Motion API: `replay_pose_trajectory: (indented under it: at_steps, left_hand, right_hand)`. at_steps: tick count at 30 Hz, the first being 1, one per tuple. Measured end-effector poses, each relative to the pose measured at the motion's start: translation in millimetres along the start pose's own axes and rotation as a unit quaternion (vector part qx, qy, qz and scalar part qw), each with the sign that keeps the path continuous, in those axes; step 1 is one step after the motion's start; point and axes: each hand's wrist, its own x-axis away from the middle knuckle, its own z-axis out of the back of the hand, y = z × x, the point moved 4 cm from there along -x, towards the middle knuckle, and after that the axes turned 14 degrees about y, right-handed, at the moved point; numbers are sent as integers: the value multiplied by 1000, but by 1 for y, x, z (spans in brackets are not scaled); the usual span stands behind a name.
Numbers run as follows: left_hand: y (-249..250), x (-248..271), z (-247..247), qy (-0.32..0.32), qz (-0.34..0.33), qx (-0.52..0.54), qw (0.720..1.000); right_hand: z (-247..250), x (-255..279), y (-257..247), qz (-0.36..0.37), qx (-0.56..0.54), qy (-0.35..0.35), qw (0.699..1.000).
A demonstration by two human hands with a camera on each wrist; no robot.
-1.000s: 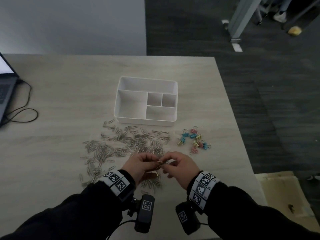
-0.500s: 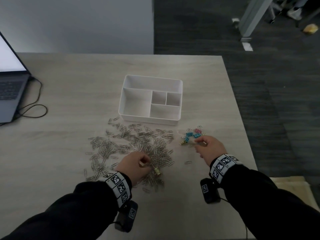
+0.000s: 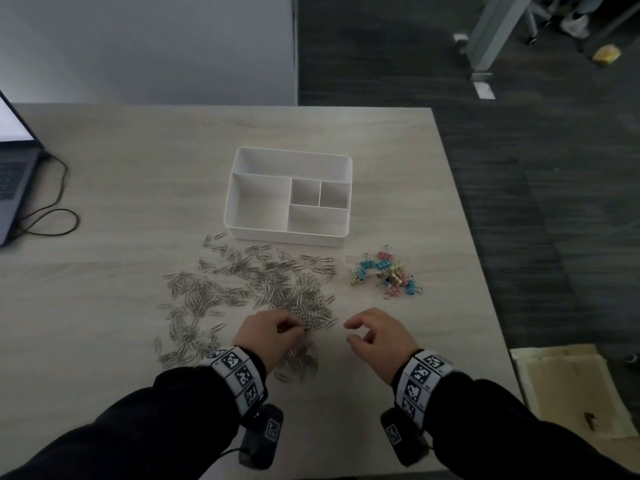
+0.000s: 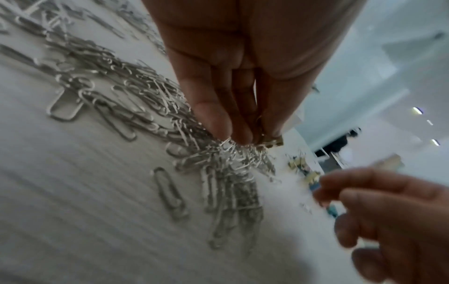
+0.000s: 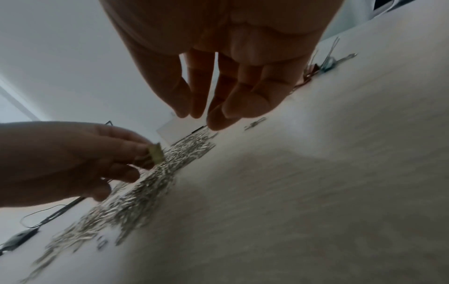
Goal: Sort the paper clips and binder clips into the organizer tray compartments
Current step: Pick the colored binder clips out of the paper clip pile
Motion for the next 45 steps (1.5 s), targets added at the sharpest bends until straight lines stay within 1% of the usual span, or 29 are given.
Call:
replay_pose_trajectory:
  at_steps: [2, 4, 6, 10, 13, 15, 18, 21, 26, 28, 30, 33, 34, 36, 40, 42, 45]
  left_hand:
    - [2, 1, 1, 10, 60, 88, 994]
    - [7, 6, 1, -8, 110, 175, 978]
    - [12, 10, -1, -27, 121, 215, 969]
    - [19, 19, -1, -44, 94, 233, 967]
    - [14, 24, 0, -49, 80, 205, 974]
    - [6, 24, 3, -30, 75, 182, 980]
    - [-9, 19, 16, 2, 60, 123, 991]
    - [-29, 12, 35, 41, 70, 94, 992]
    - [-65, 2, 64, 70, 51, 5, 996]
    - [-79, 1, 76, 81, 49, -7, 996]
    - [-93, 1, 87, 92, 58, -26, 994]
    - [-112, -1, 104, 97, 82, -81, 989]
    - [-116, -2, 107, 95, 91, -100, 986]
    - [-122, -2, 112, 91, 105, -135, 981]
    - [-138, 0, 118, 53, 102, -173, 978]
    - [-146, 0, 119, 32, 84, -184, 979]
    - [-152, -3, 121, 8, 57, -176, 983]
  right_hand:
    - [-7, 4, -6, 8, -7, -10, 1000]
    - [-12, 6, -16, 12, -31, -15, 999]
    - [-15, 7, -27, 8, -64, -19, 998]
    - [-21, 5, -41, -19, -132, -9, 991]
    - [-22, 2, -38, -55, -150, -21, 987]
    - [-17, -2, -32, -72, -130, -12, 989]
    - [-1, -17, -11, -131, -111, 62, 983]
    - [18, -35, 15, -184, -106, 128, 969]
    - [37, -38, 40, -237, -93, 183, 950]
    - [40, -32, 43, -226, -34, 195, 954]
    - [35, -27, 41, -192, 33, 174, 965]
    - [12, -21, 30, -142, 97, 86, 981]
    - [4, -20, 27, -131, 118, 62, 982]
    - [-10, -20, 18, -123, 146, 38, 981]
    - [-31, -27, -11, -109, 144, 48, 982]
    - [-36, -34, -18, -109, 151, 55, 981]
    - [-35, -42, -18, -128, 170, 65, 975]
